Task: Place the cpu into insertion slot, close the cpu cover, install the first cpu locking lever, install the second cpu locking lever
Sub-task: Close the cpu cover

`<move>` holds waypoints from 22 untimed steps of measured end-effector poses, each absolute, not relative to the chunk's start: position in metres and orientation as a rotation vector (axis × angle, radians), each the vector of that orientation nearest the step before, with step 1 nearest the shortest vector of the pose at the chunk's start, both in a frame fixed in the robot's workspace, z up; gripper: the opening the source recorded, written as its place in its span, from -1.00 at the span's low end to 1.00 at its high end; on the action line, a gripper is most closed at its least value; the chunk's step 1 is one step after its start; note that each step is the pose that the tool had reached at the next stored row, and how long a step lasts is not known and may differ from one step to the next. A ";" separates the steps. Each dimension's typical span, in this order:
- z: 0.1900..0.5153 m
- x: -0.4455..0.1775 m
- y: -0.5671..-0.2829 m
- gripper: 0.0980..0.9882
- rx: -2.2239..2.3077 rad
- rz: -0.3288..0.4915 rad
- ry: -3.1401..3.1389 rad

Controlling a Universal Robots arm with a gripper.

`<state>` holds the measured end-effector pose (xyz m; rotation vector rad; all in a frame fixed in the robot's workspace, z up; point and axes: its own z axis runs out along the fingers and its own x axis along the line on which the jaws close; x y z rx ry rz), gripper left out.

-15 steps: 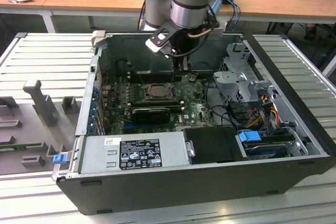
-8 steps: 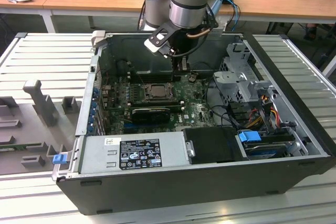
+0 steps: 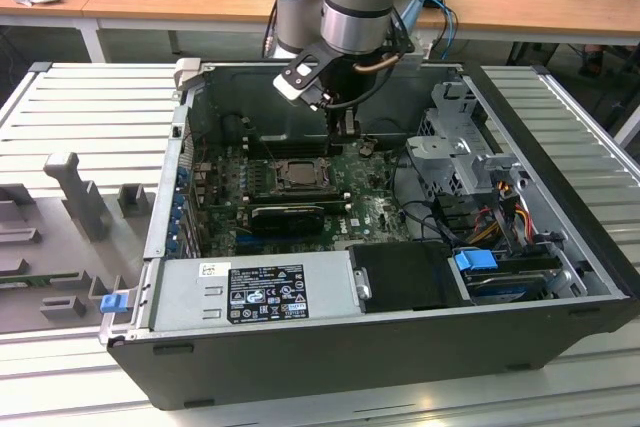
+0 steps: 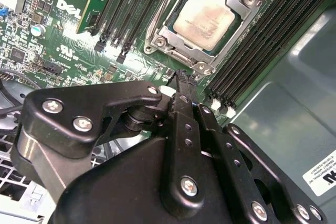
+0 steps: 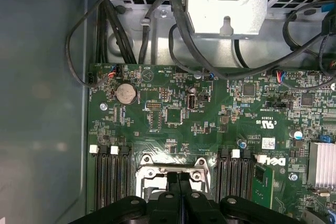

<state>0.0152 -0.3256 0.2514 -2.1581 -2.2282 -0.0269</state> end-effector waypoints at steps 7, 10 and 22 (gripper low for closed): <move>0.251 0.013 -0.326 -0.98 -2.158 -0.027 -2.228; 0.251 0.013 -0.326 -0.98 -2.158 -0.027 -2.228; 0.242 -0.003 -0.326 -0.98 -2.143 -0.027 -2.242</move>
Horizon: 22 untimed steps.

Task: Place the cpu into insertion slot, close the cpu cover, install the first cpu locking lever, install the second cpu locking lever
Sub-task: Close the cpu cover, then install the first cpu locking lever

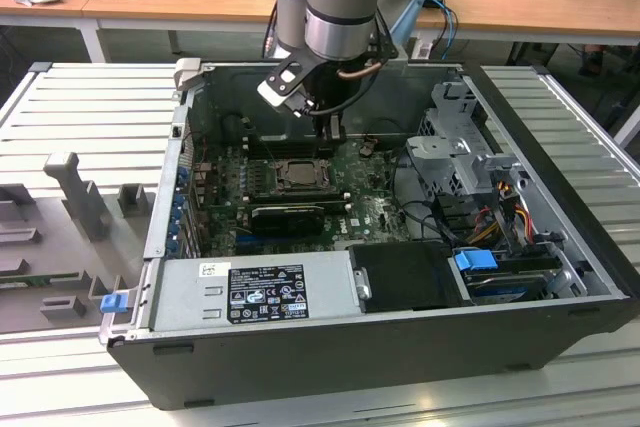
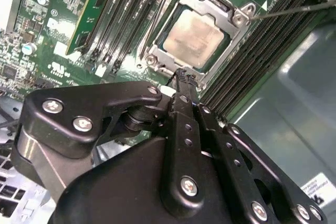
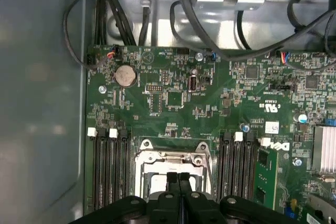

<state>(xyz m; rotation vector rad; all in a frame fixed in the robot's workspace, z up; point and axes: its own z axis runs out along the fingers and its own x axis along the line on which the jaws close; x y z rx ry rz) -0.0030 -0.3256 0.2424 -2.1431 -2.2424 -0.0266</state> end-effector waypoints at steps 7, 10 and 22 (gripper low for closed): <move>0.238 -0.018 -0.326 -0.98 -2.119 -0.026 -2.265; 0.238 -0.023 -0.326 -0.98 -2.119 -0.026 -2.265; 0.238 -0.031 -0.326 -0.98 -2.119 -0.026 -2.265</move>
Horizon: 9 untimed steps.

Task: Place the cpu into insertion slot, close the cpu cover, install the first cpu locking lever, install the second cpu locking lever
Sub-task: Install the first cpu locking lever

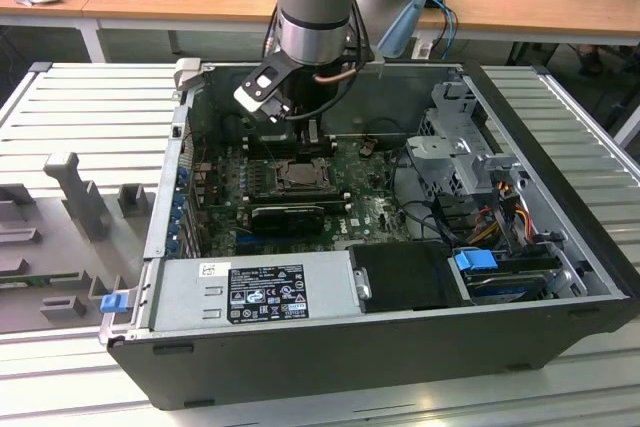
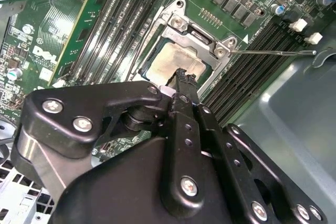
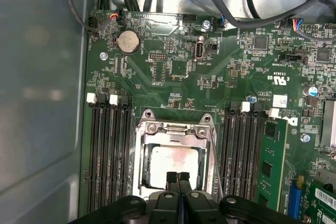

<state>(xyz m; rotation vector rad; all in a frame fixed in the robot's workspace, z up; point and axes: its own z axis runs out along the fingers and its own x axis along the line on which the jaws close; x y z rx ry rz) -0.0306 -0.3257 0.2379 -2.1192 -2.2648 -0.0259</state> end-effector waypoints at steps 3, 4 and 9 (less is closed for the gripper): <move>0.239 -0.031 -0.326 -0.98 -2.119 -0.026 -2.265; 0.239 -0.031 -0.326 -0.98 -2.119 -0.026 -2.265; 0.240 -0.031 -0.326 -0.98 -2.119 -0.026 -2.265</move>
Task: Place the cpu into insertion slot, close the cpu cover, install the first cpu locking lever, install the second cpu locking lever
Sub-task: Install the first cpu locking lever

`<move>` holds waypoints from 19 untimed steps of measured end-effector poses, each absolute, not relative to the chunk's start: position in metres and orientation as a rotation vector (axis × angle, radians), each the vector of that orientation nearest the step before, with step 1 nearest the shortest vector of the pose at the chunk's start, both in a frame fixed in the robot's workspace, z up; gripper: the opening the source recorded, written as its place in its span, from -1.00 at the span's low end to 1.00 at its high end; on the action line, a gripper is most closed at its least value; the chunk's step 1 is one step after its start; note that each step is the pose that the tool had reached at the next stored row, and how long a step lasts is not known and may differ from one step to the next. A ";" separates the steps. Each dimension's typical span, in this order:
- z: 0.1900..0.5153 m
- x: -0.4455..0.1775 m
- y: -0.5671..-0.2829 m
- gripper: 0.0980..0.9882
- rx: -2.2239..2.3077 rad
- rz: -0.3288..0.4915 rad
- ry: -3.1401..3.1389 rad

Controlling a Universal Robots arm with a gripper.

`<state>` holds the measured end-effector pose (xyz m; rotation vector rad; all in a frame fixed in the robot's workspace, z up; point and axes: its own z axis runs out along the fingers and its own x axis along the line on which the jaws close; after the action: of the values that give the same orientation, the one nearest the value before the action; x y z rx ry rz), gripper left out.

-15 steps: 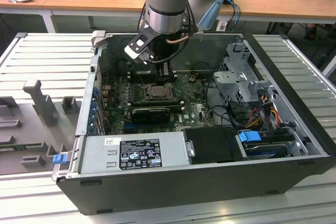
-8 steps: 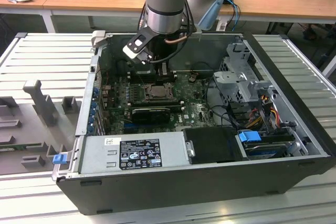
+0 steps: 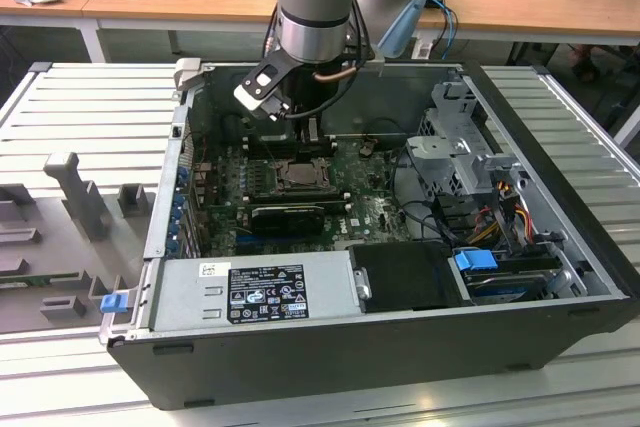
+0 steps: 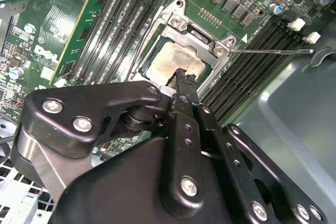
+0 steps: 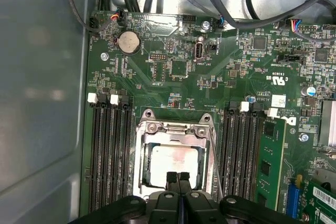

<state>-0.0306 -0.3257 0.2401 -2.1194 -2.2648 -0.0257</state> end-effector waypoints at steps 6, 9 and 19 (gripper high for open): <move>0.242 -0.031 -0.326 -0.98 -2.119 -0.026 -2.265; 0.242 -0.031 -0.326 -0.98 -2.119 -0.026 -2.265; 0.252 -0.031 -0.326 -0.98 -2.120 -0.025 -2.265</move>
<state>-0.0306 -0.3257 0.2518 -2.1197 -2.2651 -0.0249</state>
